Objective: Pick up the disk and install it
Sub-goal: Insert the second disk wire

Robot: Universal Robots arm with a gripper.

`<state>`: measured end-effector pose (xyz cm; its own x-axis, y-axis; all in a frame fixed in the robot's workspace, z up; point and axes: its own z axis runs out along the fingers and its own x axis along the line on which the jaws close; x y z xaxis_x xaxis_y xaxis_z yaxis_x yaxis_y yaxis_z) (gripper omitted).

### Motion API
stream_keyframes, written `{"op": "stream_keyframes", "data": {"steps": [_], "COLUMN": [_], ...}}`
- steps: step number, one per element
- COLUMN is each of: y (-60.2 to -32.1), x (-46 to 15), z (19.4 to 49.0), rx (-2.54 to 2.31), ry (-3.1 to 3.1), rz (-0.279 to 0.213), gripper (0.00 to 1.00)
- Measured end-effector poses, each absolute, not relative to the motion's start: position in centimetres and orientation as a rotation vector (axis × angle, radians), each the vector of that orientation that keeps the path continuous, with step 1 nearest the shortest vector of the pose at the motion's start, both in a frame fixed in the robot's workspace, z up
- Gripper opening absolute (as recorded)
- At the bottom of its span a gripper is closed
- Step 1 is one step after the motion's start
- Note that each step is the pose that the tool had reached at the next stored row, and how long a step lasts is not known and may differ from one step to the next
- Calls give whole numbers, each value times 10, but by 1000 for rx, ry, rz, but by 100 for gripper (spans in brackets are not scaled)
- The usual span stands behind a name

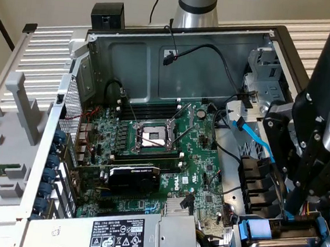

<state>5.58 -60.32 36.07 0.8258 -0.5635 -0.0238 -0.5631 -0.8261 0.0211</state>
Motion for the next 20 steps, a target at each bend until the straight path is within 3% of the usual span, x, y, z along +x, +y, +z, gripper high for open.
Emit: {"op": "stream_keyframes", "data": {"steps": [20], "y": [-592], "x": [56], "z": [360], "rx": [3049], "ry": [-670], "rz": [-41], "gripper": [11]}}
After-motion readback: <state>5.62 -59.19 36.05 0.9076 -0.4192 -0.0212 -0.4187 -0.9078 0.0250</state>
